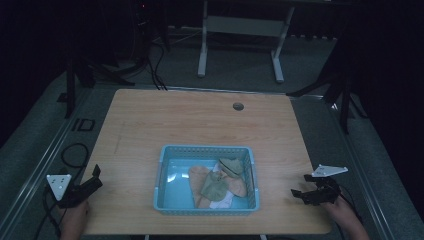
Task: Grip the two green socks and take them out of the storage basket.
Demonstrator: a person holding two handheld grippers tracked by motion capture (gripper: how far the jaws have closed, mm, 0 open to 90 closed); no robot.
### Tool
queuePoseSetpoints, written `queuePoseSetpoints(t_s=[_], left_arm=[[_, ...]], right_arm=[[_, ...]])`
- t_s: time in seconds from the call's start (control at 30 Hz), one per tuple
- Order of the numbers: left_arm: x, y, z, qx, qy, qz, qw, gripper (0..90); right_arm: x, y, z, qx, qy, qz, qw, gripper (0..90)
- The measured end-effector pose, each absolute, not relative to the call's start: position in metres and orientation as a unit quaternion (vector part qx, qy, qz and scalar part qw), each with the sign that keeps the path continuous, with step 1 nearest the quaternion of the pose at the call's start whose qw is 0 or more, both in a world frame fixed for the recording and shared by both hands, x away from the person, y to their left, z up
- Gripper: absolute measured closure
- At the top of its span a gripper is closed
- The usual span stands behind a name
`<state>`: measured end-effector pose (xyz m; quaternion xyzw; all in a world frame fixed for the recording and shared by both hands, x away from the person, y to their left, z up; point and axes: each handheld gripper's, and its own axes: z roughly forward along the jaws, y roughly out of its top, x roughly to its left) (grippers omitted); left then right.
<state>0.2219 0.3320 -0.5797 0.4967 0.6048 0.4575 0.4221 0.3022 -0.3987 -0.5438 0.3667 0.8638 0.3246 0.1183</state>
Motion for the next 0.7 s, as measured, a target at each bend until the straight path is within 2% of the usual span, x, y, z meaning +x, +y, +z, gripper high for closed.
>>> queuePoseSetpoints(t_s=[0.27,0.7], left_arm=[[0.222,0.331,-0.580,0.499,0.605,0.458,0.420,0.4],[0.222,0.332,-0.580,0.499,0.605,0.456,0.421,0.4]], right_arm=[[0.309,-0.382,-0.535,0.317,0.909,0.259,0.079,12.9],[0.316,-0.347,-0.513,0.243,0.944,0.218,0.047,13.0]])
